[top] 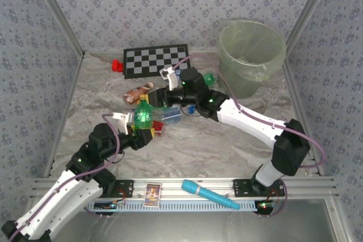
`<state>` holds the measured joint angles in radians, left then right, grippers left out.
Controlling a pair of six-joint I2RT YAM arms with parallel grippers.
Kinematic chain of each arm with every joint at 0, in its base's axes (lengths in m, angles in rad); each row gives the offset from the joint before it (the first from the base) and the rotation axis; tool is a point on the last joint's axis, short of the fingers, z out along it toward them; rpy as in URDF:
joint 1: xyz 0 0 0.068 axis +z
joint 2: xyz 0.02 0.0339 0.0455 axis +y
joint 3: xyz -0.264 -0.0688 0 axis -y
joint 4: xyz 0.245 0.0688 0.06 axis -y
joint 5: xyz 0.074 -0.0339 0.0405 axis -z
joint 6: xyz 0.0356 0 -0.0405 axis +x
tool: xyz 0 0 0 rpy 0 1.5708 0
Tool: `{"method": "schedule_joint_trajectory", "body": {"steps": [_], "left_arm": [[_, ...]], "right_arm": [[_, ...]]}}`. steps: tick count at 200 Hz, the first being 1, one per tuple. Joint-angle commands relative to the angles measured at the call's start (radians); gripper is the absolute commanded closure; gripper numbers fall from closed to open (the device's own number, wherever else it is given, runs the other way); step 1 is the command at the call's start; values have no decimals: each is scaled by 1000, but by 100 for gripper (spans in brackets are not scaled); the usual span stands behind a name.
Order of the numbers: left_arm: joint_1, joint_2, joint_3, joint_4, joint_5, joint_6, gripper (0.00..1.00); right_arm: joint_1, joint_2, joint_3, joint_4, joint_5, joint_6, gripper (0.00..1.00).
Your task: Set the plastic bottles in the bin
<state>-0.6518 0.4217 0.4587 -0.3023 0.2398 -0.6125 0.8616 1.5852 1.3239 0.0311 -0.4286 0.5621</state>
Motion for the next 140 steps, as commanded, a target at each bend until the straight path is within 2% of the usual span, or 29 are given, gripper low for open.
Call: {"method": "schedule_joint_trajectory", "body": {"steps": [1,27,47,91,114,126,140], "left_arm": [[-13,-1,26,30,14,25,53],[-30,9,29,39,21,25,53],[-39,20,35,43,18,30,53],[-61,63,50,50,11,40,53],[-75,80,60,51,-8,46,52],[-78,85,64,51,-18,46,45],[-78,89,70,48,-34,45,28]], "right_arm": [[14,50,60,-54,-63,18,46],[32,83,80,-68,-64,13,45],[39,99,88,-84,-68,8,49],[36,83,69,-80,-70,0,71],[31,56,43,-58,-59,2,75],[24,36,22,-47,-53,2,76],[13,9,-7,-31,-44,8,76]]}}
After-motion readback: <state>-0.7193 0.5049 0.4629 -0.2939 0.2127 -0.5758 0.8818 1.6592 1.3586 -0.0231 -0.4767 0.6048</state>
